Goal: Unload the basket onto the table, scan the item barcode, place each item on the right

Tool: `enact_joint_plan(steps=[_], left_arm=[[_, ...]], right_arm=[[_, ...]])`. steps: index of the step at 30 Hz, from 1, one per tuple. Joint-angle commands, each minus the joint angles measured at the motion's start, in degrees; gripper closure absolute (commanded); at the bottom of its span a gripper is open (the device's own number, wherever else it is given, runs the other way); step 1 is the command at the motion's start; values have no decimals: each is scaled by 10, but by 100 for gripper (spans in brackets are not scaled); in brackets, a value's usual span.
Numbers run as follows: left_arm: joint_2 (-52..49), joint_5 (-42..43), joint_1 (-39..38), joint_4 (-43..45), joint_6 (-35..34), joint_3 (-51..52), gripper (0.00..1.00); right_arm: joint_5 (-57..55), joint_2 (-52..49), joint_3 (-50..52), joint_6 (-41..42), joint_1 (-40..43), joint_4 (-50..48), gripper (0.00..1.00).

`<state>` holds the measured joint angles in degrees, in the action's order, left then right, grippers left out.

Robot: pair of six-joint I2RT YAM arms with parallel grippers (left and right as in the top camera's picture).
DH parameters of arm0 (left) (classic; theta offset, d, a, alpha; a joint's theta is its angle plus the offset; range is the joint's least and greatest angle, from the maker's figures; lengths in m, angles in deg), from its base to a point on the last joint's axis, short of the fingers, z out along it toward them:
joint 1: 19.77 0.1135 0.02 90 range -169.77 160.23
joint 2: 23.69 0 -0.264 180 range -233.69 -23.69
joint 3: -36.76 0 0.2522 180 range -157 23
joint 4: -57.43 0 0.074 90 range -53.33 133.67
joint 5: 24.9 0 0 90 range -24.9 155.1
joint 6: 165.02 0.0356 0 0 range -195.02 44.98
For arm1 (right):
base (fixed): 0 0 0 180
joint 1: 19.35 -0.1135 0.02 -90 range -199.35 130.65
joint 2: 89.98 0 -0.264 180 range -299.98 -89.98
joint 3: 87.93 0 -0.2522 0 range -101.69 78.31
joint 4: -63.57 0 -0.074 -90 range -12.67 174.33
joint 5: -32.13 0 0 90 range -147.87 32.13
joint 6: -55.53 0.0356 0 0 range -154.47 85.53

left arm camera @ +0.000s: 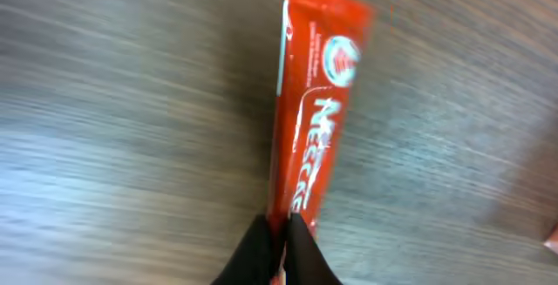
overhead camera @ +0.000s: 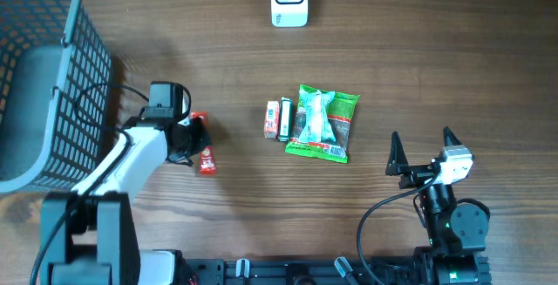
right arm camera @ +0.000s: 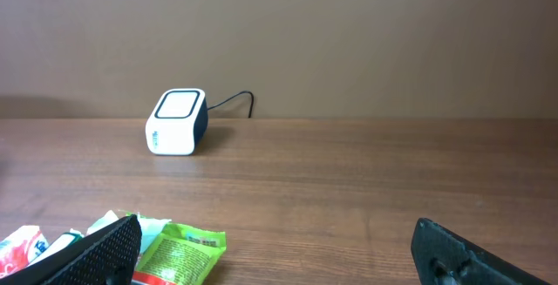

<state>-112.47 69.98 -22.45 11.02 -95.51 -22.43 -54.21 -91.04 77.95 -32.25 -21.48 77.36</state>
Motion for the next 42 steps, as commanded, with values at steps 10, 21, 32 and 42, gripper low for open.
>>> enact_joint_plan(steps=[10,21,32,42], left_arm=[[53,-364,-159,-75,-79,-74,86],[45,-55,-12,-78,-83,-16,85],[8,-63,-12,-30,-85,24,76],[-42,-86,-12,-20,-85,24,76]], right_arm=[[7,1,1,-7,3,-2,0],[7,1,1,-7,3,-2,0],[7,2,1,-7,3,-2,0],[7,1,1,-7,3,-2,0]])
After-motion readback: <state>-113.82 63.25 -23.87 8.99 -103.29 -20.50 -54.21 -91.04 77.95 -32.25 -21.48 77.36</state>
